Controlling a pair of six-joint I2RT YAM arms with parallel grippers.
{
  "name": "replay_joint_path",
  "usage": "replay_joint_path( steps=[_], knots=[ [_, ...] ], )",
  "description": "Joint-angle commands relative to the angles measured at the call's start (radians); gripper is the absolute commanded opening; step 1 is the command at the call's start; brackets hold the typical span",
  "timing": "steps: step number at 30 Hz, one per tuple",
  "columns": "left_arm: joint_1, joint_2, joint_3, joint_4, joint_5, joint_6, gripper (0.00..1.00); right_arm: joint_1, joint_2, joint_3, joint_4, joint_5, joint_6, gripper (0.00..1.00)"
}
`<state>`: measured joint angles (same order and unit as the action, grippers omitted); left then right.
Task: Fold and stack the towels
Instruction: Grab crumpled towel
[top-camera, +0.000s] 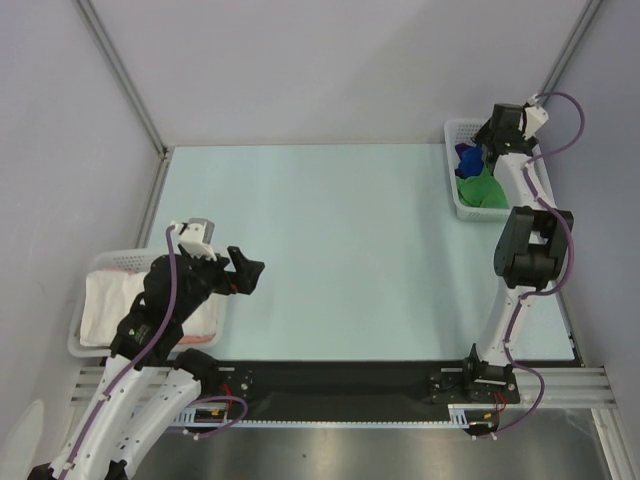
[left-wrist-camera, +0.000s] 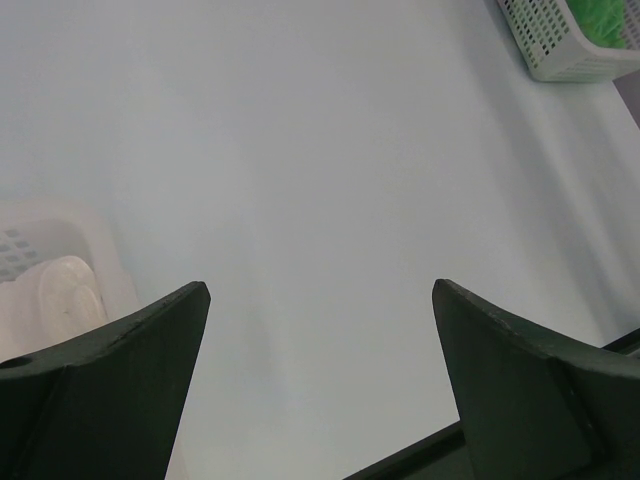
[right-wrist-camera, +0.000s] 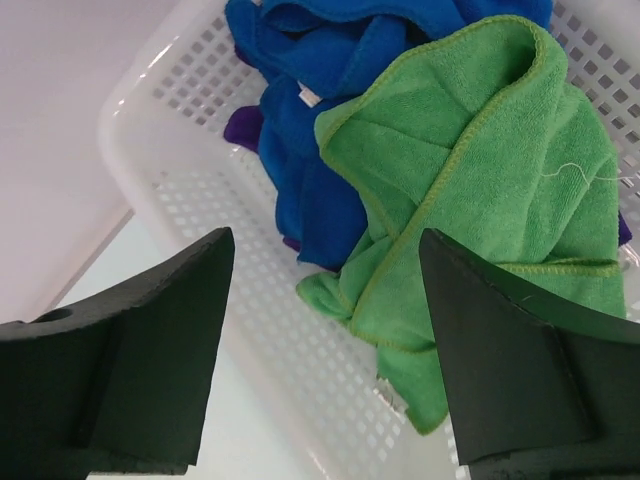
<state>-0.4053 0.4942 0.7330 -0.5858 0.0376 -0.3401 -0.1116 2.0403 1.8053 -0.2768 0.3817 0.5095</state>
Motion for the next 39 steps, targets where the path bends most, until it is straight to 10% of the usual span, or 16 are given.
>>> replay_joint_path(
  steps=[1,24,33,39],
  knots=[
    [0.005,0.006,0.000,0.035,0.016,-0.005,1.00,0.006,0.043,0.060,-0.015,0.118,0.023,0.78],
    [0.003,0.012,-0.003,0.037,0.028,-0.004,1.00,-0.048,0.202,0.025,-0.038,0.080,0.029,0.63],
    [0.002,0.007,-0.003,0.037,0.030,-0.004,1.00,-0.049,0.129,-0.026,-0.022,0.080,0.011,0.02],
    [0.000,0.001,-0.003,0.038,0.028,-0.005,1.00,-0.054,0.011,-0.043,-0.036,0.069,-0.003,0.00]
  ],
)
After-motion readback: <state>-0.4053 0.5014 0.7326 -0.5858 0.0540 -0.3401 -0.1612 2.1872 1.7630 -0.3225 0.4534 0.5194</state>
